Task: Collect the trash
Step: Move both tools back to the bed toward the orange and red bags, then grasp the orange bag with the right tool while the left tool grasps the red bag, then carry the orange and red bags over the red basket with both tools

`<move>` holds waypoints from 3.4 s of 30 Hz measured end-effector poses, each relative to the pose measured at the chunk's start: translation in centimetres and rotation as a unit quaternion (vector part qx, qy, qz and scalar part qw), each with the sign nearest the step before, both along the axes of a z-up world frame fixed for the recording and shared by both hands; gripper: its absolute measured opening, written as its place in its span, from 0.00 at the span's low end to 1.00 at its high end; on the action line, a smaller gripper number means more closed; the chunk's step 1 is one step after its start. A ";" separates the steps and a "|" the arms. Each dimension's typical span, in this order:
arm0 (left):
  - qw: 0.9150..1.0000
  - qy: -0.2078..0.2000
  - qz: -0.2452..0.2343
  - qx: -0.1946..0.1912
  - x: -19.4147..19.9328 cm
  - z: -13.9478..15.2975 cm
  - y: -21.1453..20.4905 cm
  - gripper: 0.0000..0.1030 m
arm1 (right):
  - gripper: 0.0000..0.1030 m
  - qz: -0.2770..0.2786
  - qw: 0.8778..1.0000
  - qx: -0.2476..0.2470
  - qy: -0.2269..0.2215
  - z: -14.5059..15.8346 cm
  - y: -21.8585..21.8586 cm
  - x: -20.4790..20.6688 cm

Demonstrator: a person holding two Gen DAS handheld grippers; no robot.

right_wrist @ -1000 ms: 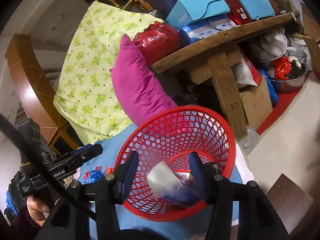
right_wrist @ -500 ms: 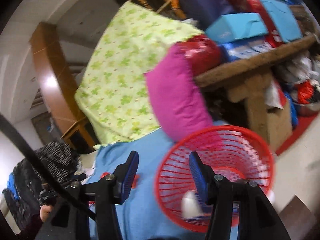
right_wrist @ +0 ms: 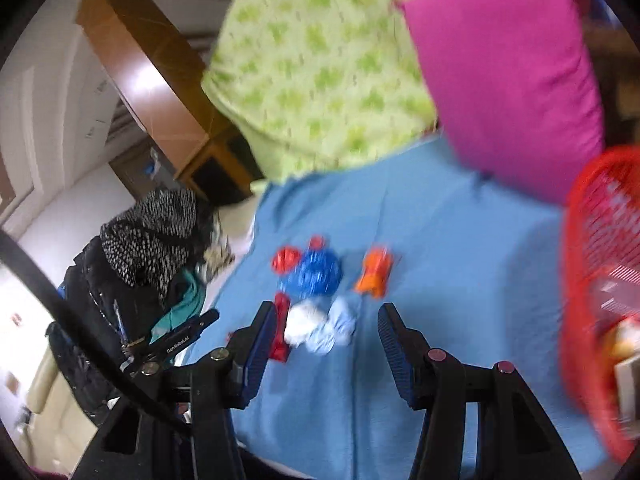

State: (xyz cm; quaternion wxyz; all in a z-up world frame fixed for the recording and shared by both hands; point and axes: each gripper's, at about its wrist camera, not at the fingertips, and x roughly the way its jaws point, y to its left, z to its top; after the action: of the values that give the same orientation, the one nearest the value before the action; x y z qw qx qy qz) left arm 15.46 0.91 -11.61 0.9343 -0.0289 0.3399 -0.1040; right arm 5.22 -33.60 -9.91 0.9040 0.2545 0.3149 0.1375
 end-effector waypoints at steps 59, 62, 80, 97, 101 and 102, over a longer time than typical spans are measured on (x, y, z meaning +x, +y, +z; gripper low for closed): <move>0.999 0.025 -0.020 0.030 19.4 -4.3 -4.9 0.34 | 0.33 -0.030 0.995 -0.058 0.075 -8.0 3.3 18.6; 1.000 0.002 -0.019 0.021 17.4 -2.4 -4.1 0.34 | 0.33 -0.037 0.996 -0.054 0.064 -7.0 2.9 17.5; 0.986 -0.158 -0.013 0.054 -2.2 6.9 -7.4 0.34 | 0.33 -0.087 0.986 -0.126 -0.072 0.4 1.9 5.1; 0.969 -0.199 -0.091 0.115 -10.2 10.8 -15.4 0.34 | 0.33 -0.103 0.975 -0.134 -0.147 8.2 0.1 -10.0; 0.968 -0.200 -0.102 0.114 -10.9 11.7 -16.6 0.34 | 0.33 -0.113 0.972 -0.141 -0.148 8.6 -0.9 -11.5; 0.967 -0.201 -0.106 0.114 -11.0 11.9 -16.9 0.34 | 0.33 -0.115 0.972 -0.142 -0.148 8.7 -1.1 -11.7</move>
State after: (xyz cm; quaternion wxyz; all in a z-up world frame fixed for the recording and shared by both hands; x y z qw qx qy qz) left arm 4.45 -15.97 0.31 0.9642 0.1358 0.1556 -0.1664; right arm -6.50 -34.67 -1.22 0.9772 0.1353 0.1623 0.0224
